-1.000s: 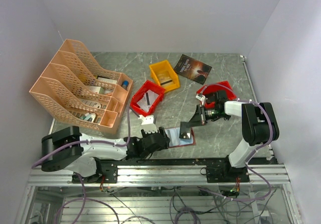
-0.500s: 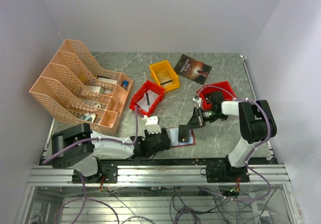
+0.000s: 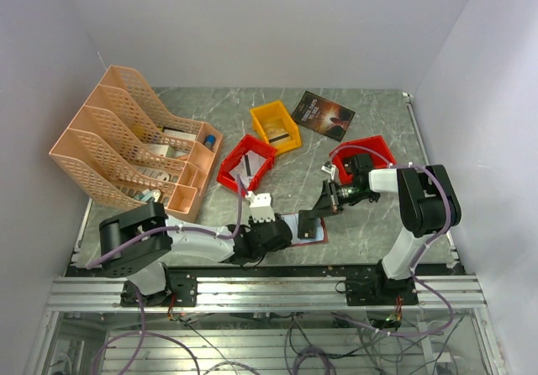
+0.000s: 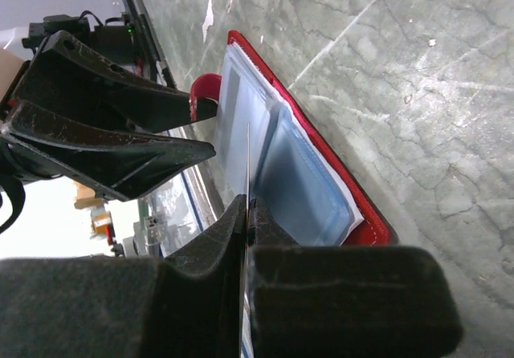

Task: Put the credit cards into the card holder
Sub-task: Insert the credit card into the card holder.

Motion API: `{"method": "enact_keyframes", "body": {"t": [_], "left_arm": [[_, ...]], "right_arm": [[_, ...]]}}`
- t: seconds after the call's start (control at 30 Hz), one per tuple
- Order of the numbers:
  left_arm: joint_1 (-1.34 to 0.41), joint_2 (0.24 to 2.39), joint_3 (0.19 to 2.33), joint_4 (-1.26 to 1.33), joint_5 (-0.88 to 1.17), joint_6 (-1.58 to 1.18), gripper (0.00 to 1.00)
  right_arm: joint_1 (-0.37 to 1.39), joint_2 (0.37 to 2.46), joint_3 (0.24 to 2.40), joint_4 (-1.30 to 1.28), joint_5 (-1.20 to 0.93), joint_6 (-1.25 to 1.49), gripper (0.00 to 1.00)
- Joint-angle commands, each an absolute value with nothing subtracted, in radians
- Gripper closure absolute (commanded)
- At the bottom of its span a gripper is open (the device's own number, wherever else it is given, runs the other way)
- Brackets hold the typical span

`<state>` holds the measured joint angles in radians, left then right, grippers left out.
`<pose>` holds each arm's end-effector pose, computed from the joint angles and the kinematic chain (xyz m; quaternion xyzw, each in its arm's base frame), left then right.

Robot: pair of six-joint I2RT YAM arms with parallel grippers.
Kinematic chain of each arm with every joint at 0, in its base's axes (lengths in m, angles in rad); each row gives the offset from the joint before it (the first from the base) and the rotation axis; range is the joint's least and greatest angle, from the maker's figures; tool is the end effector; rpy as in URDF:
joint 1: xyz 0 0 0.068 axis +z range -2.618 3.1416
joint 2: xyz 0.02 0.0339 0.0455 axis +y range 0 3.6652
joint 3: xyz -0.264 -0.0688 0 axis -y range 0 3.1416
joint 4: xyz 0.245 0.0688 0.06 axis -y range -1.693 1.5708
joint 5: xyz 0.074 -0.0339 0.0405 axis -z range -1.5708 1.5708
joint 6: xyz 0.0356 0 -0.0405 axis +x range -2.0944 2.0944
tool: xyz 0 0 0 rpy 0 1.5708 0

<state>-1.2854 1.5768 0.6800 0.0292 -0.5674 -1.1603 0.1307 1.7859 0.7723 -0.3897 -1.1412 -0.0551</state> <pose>0.0996 -0.2716 0.1442 -0.0399 0.9056 -0.2212 0.3598 0.2651 0.0675 0.1076 -0.1228 0.8308 0.5405 0.0500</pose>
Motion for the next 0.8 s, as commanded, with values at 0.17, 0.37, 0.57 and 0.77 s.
{"method": "enact_keyframes", "body": {"t": [0.17,0.37,0.57,0.77], "left_arm": [[-1.259,1.600,0.700,-0.029,-0.563,-1.151,0.54],[-1.249,1.607,0.704,-0.025,-0.555,-1.139,0.56],[-1.242,1.621,0.713,-0.020,-0.543,-1.124,0.56],[-1.235,1.623,0.713,-0.011,-0.539,-1.117,0.56]], "right_arm": [[0.155,1.808,0.770,-0.349,-1.071,-0.009,1.00],[0.171,1.806,0.775,-0.359,-1.060,-0.010,1.00],[0.175,1.819,0.774,-0.362,-1.055,-0.006,1.00],[0.177,1.822,0.781,-0.363,-1.032,0.024,1.00]]}}
